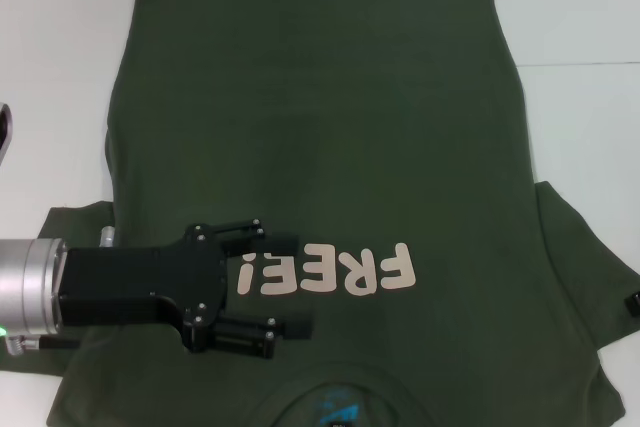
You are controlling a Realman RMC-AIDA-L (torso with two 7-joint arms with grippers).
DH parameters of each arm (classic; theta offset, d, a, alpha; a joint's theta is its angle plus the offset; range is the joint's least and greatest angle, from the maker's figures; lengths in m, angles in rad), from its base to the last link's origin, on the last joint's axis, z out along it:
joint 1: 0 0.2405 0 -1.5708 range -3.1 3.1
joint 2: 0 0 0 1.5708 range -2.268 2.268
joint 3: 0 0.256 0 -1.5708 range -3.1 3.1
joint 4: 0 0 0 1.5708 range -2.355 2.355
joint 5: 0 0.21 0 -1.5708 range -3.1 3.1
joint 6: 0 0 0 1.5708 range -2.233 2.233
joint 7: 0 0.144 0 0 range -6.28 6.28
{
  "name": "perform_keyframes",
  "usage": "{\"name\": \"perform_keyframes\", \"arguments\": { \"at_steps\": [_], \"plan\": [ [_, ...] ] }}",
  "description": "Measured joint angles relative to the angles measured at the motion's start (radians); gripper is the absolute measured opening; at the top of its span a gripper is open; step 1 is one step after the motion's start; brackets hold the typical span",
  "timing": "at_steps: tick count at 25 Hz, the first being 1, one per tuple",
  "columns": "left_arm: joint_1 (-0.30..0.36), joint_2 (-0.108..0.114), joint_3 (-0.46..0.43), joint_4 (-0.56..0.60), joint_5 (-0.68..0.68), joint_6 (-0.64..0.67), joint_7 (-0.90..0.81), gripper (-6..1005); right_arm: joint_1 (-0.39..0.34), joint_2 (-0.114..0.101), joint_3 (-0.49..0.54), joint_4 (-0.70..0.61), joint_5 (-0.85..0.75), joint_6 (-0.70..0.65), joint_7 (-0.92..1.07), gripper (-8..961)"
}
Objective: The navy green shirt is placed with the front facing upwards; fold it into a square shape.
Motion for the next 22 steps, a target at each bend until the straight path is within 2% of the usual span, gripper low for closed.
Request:
{"name": "perform_keyframes", "arguments": {
  "at_steps": [22],
  "plan": [
    [-0.003, 0.000, 0.003, 0.000, -0.001, -0.014, -0.004, 913, 0.007, -0.001, 0.012, 0.063, 0.002, 0.028, 0.011, 745]
  ]
}}
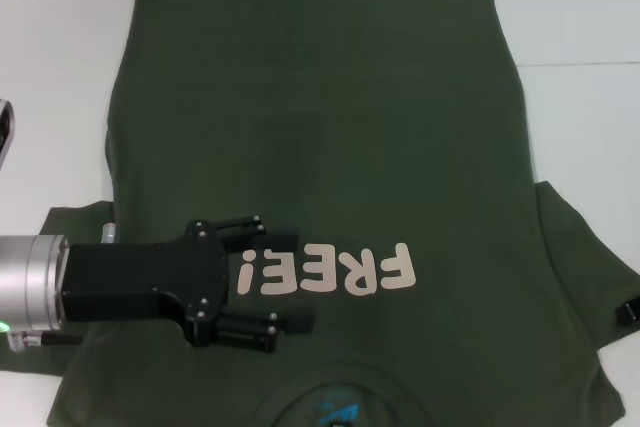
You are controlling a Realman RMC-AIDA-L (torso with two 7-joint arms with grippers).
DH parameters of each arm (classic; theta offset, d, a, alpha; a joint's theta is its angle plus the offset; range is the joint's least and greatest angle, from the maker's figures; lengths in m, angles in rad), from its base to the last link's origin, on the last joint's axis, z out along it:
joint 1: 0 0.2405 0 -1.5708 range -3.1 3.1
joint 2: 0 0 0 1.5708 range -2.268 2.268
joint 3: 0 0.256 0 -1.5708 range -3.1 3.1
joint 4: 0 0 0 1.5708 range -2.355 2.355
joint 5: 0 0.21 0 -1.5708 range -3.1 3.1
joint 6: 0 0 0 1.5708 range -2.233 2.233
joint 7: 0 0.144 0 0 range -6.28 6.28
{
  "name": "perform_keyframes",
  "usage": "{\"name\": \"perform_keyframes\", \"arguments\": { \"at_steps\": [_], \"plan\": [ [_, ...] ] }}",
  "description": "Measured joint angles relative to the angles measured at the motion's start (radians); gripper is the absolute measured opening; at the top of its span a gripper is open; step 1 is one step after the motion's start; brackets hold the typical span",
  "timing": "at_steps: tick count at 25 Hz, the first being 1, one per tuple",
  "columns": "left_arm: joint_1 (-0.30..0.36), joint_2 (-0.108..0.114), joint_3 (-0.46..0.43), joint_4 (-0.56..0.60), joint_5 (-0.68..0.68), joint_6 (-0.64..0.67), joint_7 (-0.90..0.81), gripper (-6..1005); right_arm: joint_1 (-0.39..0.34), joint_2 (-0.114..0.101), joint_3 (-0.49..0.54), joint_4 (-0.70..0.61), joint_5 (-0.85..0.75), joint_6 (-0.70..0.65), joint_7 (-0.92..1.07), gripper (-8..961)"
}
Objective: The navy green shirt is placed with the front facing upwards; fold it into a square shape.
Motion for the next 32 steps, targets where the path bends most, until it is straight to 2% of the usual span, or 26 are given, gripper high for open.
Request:
{"name": "perform_keyframes", "arguments": {
  "at_steps": [9, 12, 18, 28, 32],
  "plan": [
    [-0.002, 0.000, -0.002, 0.000, -0.002, -0.001, 0.000, 911, 0.000, 0.001, 0.000, 0.005, 0.026, -0.004, -0.004, 744],
    [-0.002, 0.000, -0.004, 0.000, -0.002, -0.001, 0.000, 911, 0.001, -0.001, -0.001, 0.020, 0.027, -0.004, -0.002, 558],
    [-0.001, 0.000, -0.003, 0.000, -0.002, -0.001, 0.000, 909, 0.003, -0.003, 0.000, 0.026, 0.023, -0.008, 0.003, 356],
    [-0.001, 0.000, -0.005, 0.000, -0.002, -0.001, 0.000, 907, -0.005, -0.006, -0.001, 0.015, 0.022, -0.003, 0.007, 205],
    [-0.001, 0.000, -0.006, 0.000, -0.002, -0.001, 0.002, 906, -0.006, -0.008, -0.001, 0.015, 0.022, -0.003, 0.007, 92]
  ]
}}
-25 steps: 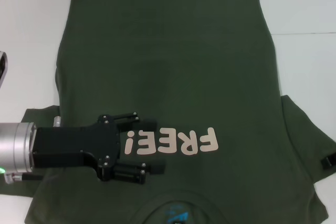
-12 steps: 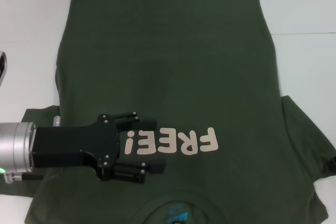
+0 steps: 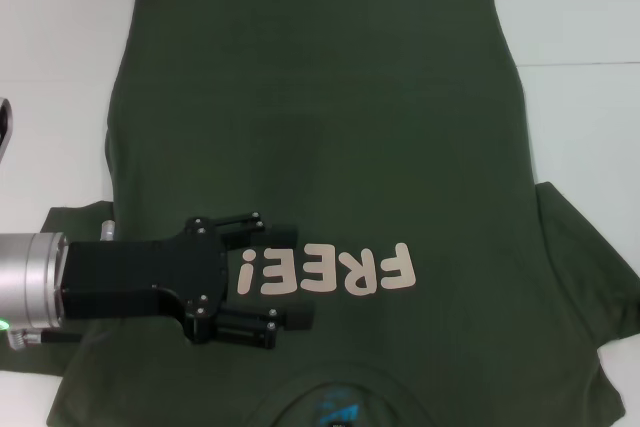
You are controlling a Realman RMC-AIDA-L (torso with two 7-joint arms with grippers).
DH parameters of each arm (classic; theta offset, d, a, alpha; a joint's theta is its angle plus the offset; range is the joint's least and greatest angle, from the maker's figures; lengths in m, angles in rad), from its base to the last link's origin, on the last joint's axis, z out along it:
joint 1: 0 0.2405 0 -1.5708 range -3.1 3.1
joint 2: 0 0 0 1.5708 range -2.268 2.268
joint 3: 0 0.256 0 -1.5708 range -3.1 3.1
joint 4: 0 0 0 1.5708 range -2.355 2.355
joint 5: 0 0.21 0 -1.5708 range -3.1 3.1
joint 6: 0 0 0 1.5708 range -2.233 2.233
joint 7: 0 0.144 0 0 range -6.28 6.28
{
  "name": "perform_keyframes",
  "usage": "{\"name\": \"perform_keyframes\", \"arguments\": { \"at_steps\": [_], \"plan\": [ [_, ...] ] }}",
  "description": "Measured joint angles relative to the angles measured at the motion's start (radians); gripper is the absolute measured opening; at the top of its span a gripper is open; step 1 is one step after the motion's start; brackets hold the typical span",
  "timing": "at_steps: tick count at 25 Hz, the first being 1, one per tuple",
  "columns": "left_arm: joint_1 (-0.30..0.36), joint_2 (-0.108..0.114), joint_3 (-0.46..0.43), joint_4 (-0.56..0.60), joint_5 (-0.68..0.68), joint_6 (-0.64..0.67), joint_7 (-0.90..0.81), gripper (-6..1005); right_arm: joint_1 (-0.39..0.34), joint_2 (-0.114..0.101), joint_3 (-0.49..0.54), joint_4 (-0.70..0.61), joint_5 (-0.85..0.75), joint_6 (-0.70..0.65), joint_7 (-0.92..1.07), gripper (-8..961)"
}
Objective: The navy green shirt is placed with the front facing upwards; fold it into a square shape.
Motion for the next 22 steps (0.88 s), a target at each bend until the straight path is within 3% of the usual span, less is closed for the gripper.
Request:
{"name": "perform_keyframes", "arguments": {
  "at_steps": [2, 7, 13, 22],
  "plan": [
    [0.000, 0.000, 0.000, 0.000, 0.000, 0.000, 0.000, 906, 0.000, -0.001, -0.001, 0.000, -0.001, 0.000, 0.000, 36],
    [0.000, 0.000, 0.000, 0.000, 0.000, 0.000, 0.001, 905, -0.008, -0.009, 0.001, -0.028, -0.007, 0.021, -0.001, 9],
    [0.000, 0.000, 0.000, 0.000, 0.000, 0.000, 0.001, 904, -0.016, -0.036, 0.011, -0.042, -0.022, 0.100, 0.011, 10],
    [0.000, -0.003, 0.000, 0.000, 0.000, 0.000, -0.001, 902, -0.018, -0.058, 0.004, -0.014, -0.032, 0.201, 0.043, 9]
  ]
}}
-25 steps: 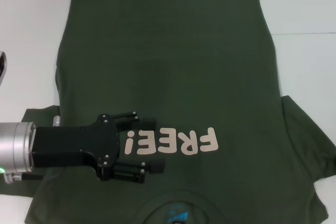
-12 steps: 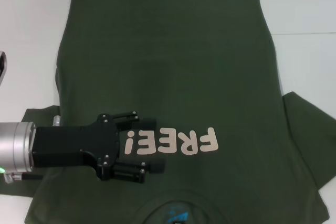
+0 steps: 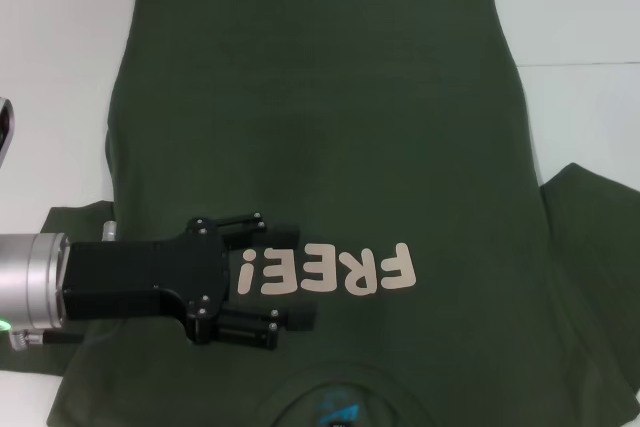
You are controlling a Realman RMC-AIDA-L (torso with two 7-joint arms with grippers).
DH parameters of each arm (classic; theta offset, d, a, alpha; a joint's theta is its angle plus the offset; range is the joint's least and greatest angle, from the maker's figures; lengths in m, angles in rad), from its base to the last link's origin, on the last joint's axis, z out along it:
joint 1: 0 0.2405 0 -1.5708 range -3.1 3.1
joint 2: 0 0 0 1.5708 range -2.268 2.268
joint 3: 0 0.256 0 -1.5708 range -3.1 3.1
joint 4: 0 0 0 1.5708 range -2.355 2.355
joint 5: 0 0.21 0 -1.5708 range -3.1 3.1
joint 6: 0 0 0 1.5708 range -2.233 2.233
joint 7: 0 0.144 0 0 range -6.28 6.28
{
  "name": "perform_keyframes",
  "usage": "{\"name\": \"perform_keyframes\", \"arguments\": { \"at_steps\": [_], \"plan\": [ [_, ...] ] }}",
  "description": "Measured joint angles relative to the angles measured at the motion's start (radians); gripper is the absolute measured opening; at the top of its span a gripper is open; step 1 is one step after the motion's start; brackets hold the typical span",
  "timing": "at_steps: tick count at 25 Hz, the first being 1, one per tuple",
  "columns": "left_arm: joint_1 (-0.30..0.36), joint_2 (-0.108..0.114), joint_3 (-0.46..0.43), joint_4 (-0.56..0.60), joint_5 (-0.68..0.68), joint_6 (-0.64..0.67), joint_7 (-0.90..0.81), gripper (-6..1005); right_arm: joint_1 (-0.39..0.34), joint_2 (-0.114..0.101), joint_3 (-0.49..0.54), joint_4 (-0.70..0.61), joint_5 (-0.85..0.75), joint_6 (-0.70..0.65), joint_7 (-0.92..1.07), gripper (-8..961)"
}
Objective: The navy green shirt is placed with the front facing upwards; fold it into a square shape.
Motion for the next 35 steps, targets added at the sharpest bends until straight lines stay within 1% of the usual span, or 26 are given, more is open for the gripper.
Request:
{"name": "perform_keyframes", "arguments": {
  "at_steps": [4, 8, 10, 13, 18, 20, 22, 25, 28, 30, 31, 32, 33, 35],
  "plan": [
    [0.000, 0.000, 0.000, 0.000, 0.000, -0.003, 0.000, 901, -0.003, -0.012, 0.001, 0.011, 0.000, 0.032, 0.010, 9],
    [-0.001, -0.001, 0.000, 0.000, 0.000, -0.009, 0.001, 900, -0.002, -0.013, 0.001, 0.012, 0.000, 0.042, 0.010, 10],
    [-0.004, -0.001, 0.000, 0.000, 0.000, -0.010, 0.002, 899, 0.004, -0.010, 0.000, 0.005, 0.000, 0.031, 0.005, 10],
    [-0.010, -0.001, 0.000, 0.000, -0.001, -0.011, 0.000, 899, 0.018, 0.005, -0.001, -0.032, 0.004, -0.007, -0.003, 10],
    [-0.014, -0.001, 0.000, 0.000, -0.002, -0.011, -0.001, 898, 0.035, 0.047, -0.004, -0.179, 0.031, -0.121, -0.025, 10],
    [-0.015, -0.001, 0.000, 0.000, -0.005, -0.011, -0.002, 897, 0.042, 0.055, -0.006, -0.226, 0.081, -0.181, -0.031, 10],
    [-0.015, -0.001, 0.000, 0.000, -0.011, -0.012, -0.002, 897, 0.050, 0.058, -0.015, -0.248, 0.137, -0.221, -0.033, 10],
    [-0.015, -0.001, 0.000, 0.000, -0.015, -0.012, -0.002, 896, 0.061, 0.065, -0.059, -0.265, 0.224, -0.256, -0.035, 9],
    [-0.014, -0.001, 0.000, 0.000, -0.017, -0.012, -0.002, 895, 0.070, 0.086, -0.135, -0.278, 0.293, -0.256, -0.040, 9],
    [-0.013, 0.000, 0.000, 0.000, -0.020, -0.012, -0.002, 895, 0.080, 0.096, -0.185, -0.275, 0.322, -0.245, -0.041, 9],
    [-0.012, 0.000, 0.000, 0.000, -0.021, -0.012, -0.002, 895, 0.084, 0.099, -0.213, -0.268, 0.338, -0.236, -0.041, 9],
    [-0.010, 0.000, 0.000, 0.000, -0.023, -0.012, -0.002, 895, 0.087, 0.102, -0.271, -0.248, 0.374, -0.210, -0.038, 9],
    [-0.009, 0.001, 0.000, 0.000, -0.024, -0.012, -0.002, 894, 0.087, 0.102, -0.271, -0.248, 0.374, -0.210, -0.038, 9],
    [-0.005, 0.002, 0.000, 0.000, -0.025, -0.011, -0.002, 894, 0.085, 0.102, -0.332, -0.229, 0.405, -0.177, -0.037, 9]
  ]
}}
